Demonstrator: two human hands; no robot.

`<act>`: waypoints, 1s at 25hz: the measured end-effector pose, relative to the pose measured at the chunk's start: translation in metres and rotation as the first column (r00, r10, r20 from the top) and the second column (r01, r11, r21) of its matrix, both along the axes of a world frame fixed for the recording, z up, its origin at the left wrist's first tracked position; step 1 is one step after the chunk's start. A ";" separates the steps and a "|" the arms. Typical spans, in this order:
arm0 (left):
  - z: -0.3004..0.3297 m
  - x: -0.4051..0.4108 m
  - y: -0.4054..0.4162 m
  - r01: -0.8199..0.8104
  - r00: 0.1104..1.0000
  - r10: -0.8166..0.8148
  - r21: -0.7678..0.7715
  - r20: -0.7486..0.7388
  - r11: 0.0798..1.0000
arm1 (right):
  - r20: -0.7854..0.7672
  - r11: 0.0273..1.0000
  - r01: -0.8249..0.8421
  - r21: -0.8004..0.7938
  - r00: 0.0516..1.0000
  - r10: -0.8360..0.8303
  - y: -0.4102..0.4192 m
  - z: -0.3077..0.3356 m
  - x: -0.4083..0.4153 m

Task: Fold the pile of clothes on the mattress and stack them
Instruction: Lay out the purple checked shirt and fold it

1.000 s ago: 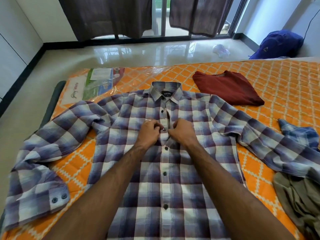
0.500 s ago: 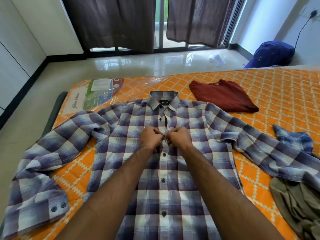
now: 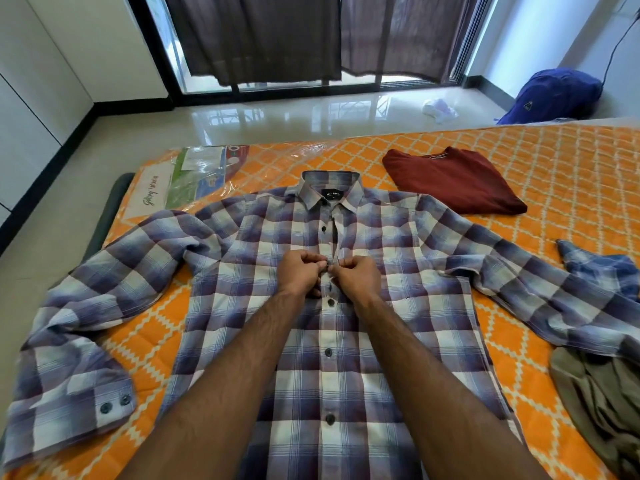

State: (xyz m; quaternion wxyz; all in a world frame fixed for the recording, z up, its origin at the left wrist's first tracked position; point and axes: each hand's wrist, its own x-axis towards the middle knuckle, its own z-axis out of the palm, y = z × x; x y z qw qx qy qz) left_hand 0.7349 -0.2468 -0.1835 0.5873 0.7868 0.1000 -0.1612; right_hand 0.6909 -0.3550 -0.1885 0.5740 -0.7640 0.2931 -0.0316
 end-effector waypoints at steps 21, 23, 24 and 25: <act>-0.006 -0.002 -0.006 0.043 0.968 -0.120 0.323 0.221 0.945 | 0.019 0.999 -0.028 0.033 0.999 0.027 -0.006 -0.007 -0.002; -0.009 -0.004 -0.006 0.022 0.956 -0.120 0.346 0.266 0.938 | 0.028 0.999 -0.045 -0.029 0.999 0.046 -0.005 -0.008 -0.002; -0.010 -0.005 -0.006 0.011 0.952 -0.116 0.347 0.283 0.938 | 0.028 0.997 -0.052 -0.052 0.998 0.054 -0.005 -0.009 -0.002; -0.011 -0.006 -0.006 0.001 0.947 -0.111 0.342 0.300 0.940 | 0.022 0.996 -0.063 -0.068 0.998 0.064 -0.005 -0.008 -0.001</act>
